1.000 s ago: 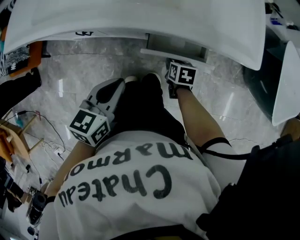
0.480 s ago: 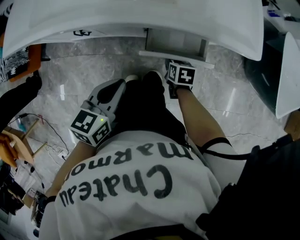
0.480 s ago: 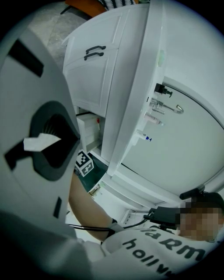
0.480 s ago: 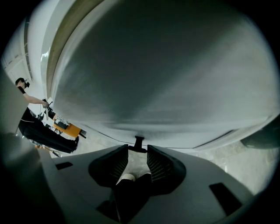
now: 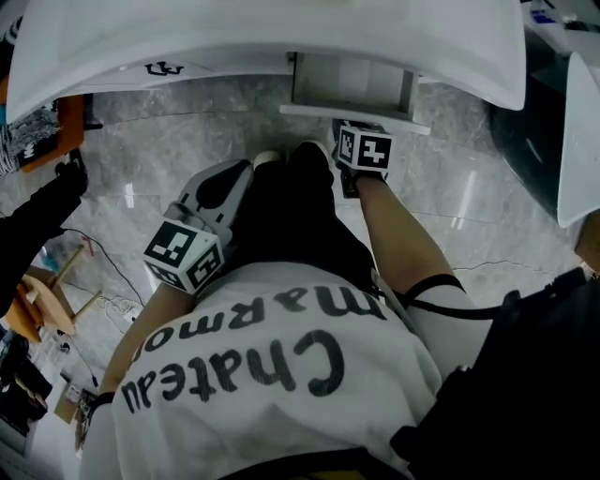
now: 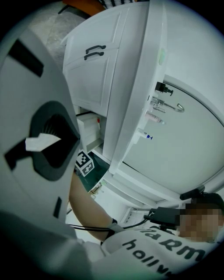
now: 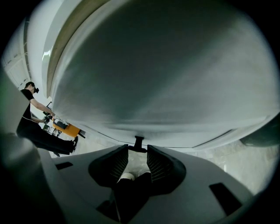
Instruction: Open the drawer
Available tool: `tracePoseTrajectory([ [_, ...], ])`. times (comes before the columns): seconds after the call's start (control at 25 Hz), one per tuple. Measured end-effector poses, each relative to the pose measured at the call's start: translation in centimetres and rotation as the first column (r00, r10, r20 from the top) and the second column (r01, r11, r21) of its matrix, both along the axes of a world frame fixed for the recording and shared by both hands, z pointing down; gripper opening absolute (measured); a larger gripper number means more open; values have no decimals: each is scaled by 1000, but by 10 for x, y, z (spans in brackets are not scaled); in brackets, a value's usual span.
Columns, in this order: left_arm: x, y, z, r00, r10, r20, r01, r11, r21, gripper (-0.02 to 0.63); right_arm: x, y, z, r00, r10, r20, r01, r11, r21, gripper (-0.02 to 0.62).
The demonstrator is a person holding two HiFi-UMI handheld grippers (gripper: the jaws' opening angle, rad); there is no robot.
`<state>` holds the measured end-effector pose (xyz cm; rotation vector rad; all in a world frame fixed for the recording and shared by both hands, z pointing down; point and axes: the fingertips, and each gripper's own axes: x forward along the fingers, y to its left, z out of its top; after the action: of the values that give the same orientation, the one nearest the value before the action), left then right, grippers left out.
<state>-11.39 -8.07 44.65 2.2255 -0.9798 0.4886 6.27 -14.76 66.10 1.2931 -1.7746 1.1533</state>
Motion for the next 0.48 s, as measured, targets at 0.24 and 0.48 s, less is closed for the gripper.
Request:
tracePoseTrajectory([
  [0.24,-3,-2,-1,1000,12,1,-12,1000,6,8,0,4,0,1000,1,-3,-1,1000,-5,141],
  [0.48,-5,-1,1,1000,26,3,-26,1000,0,8,0,7,0,1000,-1,-9,1,1000,-5,141],
])
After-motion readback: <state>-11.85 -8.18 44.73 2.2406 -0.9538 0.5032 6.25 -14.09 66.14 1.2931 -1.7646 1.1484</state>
